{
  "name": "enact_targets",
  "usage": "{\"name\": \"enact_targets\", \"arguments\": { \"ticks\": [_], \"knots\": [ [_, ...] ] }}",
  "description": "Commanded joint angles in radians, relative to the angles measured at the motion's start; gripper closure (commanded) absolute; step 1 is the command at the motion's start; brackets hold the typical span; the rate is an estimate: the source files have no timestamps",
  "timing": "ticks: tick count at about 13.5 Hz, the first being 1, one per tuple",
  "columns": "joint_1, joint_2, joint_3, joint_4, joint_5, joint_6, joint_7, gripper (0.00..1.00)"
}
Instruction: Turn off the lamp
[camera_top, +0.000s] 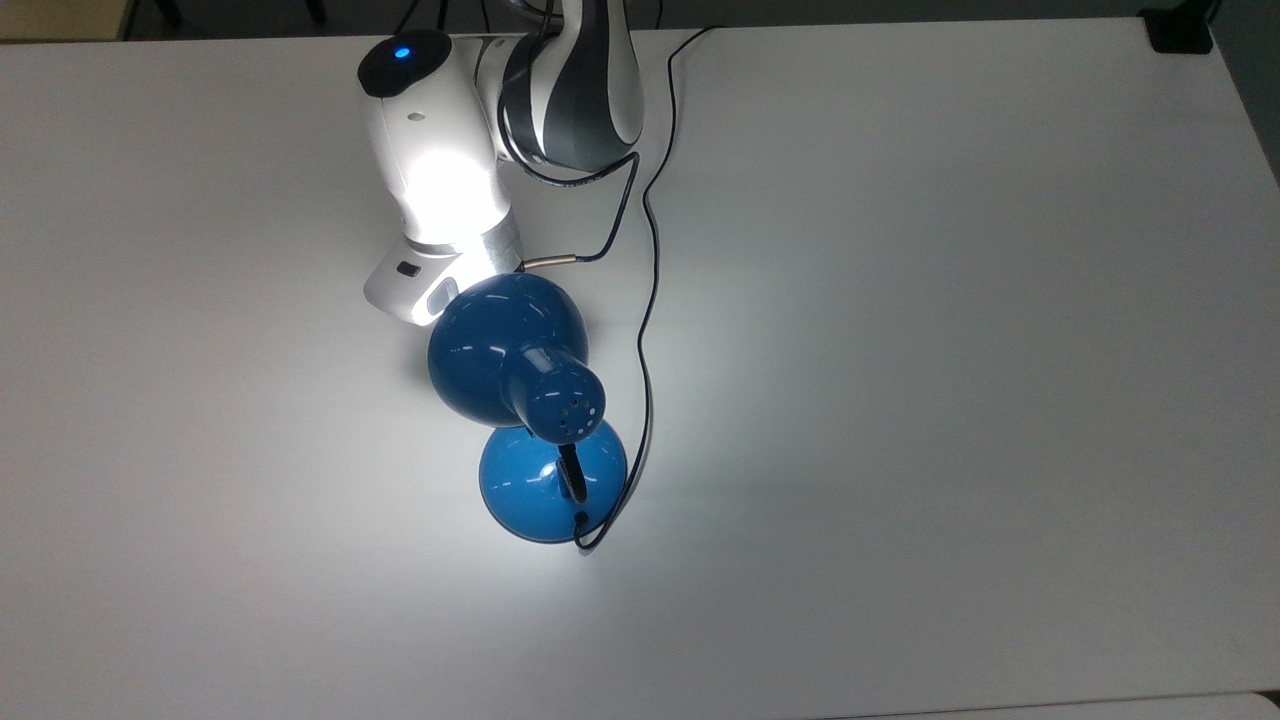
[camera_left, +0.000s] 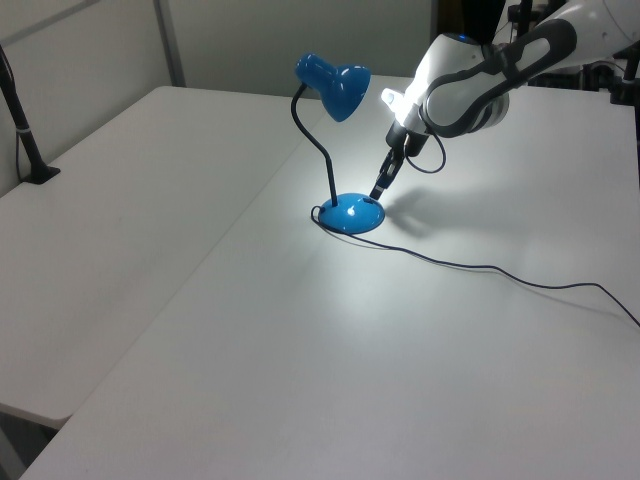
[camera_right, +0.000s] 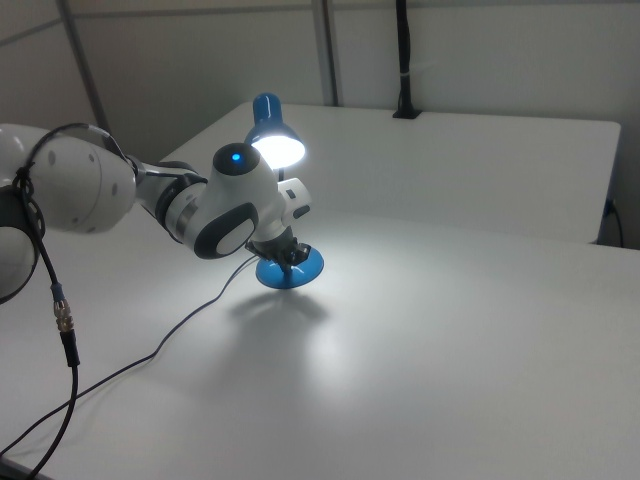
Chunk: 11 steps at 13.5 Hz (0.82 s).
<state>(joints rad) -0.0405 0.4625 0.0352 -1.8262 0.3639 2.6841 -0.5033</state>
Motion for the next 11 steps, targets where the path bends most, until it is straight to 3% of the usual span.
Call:
{"name": "enact_targets", "arguments": {
  "ticks": [1,7,9,11],
  "knots": [
    [0.005,0.008,0.012,-0.005,0.027,0.025,-0.009,1.0],
    [0.002,0.024,0.018,-0.015,0.029,0.04,-0.014,1.0],
    [-0.013,-0.034,0.015,-0.015,0.012,-0.124,-0.023,1.0],
    [-0.044,-0.103,0.011,-0.012,-0.064,-0.335,-0.029,1.0]
  ]
}}
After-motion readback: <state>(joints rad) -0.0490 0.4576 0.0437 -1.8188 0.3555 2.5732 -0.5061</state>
